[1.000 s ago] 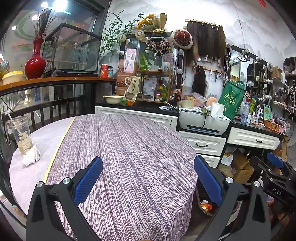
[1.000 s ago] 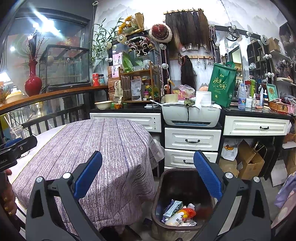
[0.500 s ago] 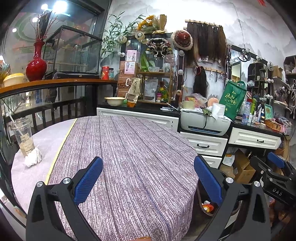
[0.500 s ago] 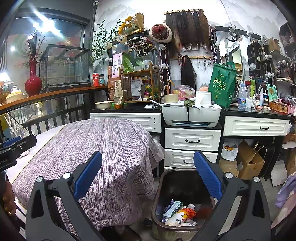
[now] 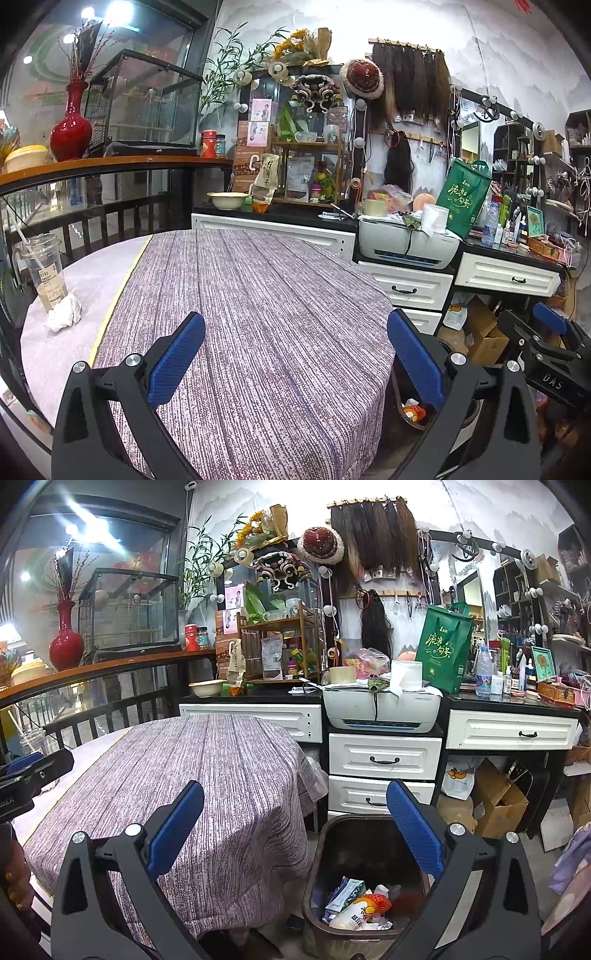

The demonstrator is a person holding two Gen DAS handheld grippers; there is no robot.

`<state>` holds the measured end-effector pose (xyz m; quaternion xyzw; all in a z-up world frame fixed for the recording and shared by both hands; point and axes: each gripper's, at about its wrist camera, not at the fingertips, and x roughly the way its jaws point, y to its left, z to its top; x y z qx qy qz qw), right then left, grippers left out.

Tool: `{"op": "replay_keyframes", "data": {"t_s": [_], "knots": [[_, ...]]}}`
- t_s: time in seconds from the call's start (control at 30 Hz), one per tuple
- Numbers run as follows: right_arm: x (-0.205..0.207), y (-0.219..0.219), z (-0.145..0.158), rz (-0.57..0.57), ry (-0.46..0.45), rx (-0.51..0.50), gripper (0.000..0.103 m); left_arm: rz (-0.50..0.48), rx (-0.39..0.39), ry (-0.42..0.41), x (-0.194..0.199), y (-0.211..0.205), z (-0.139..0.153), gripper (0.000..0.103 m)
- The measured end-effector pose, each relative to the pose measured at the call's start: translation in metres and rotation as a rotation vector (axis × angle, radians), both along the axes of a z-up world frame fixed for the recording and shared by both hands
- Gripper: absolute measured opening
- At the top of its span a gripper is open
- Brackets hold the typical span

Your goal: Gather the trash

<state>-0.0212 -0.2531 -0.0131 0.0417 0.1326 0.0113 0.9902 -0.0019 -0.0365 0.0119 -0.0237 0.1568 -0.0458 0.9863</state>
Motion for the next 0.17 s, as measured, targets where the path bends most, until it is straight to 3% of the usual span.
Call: {"op": "replay_keyframes", "data": {"t_s": [0.17], "knots": [[0.0005,0.0009,-0.001,0.002,0.003,-0.001,0.097,-0.001,-0.008,0.015,0.0023,-0.0003,-0.0005,0.098]]}}
